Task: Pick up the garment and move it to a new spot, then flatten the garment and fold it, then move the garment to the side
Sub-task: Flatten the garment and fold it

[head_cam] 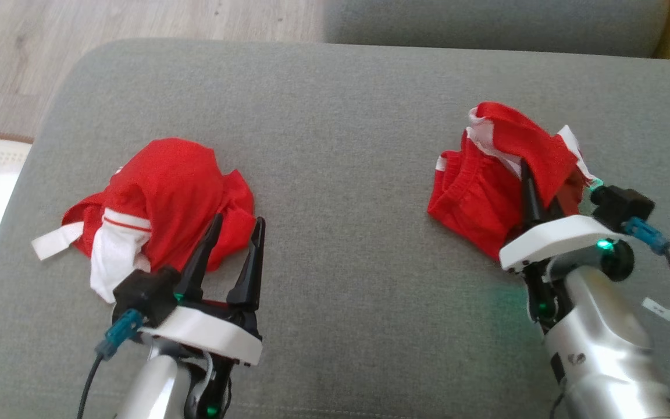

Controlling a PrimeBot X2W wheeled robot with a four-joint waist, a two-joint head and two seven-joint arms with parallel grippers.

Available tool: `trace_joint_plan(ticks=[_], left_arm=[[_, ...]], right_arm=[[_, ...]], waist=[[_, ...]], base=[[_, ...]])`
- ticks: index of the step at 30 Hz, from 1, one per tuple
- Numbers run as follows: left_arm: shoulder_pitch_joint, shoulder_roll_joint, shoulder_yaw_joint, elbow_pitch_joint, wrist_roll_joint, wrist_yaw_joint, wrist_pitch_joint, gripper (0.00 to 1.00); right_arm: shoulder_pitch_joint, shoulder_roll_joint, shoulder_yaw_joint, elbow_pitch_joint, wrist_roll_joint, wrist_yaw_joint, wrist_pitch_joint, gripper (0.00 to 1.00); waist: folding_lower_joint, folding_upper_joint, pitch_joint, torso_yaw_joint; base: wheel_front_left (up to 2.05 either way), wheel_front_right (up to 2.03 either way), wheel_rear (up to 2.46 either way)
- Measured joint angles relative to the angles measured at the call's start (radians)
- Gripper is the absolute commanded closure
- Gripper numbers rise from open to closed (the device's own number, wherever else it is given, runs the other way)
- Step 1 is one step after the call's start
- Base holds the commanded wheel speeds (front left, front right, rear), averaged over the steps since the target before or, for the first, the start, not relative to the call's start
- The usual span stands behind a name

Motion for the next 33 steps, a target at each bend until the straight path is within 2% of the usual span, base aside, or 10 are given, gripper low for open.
trace_joint_plan(ticks=[15,16,17,19,25,33], left_arm=[[0.000,0.000,-0.010,0.000,-0.010,0.002,0.000,0.00],[0.000,0.000,-0.013,0.000,-0.010,0.002,0.000,0.00],[-0.001,0.000,-0.016,0.000,-0.010,0.002,0.000,0.00],[-0.001,0.000,-0.024,0.001,-0.010,0.002,0.000,0.00],[-0.001,0.000,-0.023,0.003,-0.011,0.006,0.000,0.00],[-0.001,0.000,-0.018,0.006,-0.010,0.009,0.000,0.00]], right_arm=[[-0.008,-0.001,0.165,0.048,0.060,0.000,0.000,1.00],[-0.010,-0.001,0.174,0.062,0.064,0.000,0.000,0.67],[-0.012,-0.001,0.178,0.077,0.065,0.000,0.000,0.00],[-0.017,-0.003,0.195,0.100,0.071,0.000,0.000,0.00],[-0.025,-0.005,0.333,0.105,0.142,0.000,0.002,0.00],[-0.020,-0.005,0.502,0.088,0.242,0.000,0.064,0.00]], waist=[[0.0000,0.0000,0.028,0.025],[0.0000,0.0000,0.028,0.026],[0.0000,0.0000,0.028,0.027],[0.0000,0.0000,0.026,0.030],[0.0000,0.0000,0.017,0.028],[0.0000,0.0000,-0.001,0.002]], base=[[0.00,0.00,0.00],[0.00,0.00,0.00],[0.00,0.00,0.00],[0.00,0.00,0.00],[0.00,0.00,0.00],[0.00,0.00,0.00]])
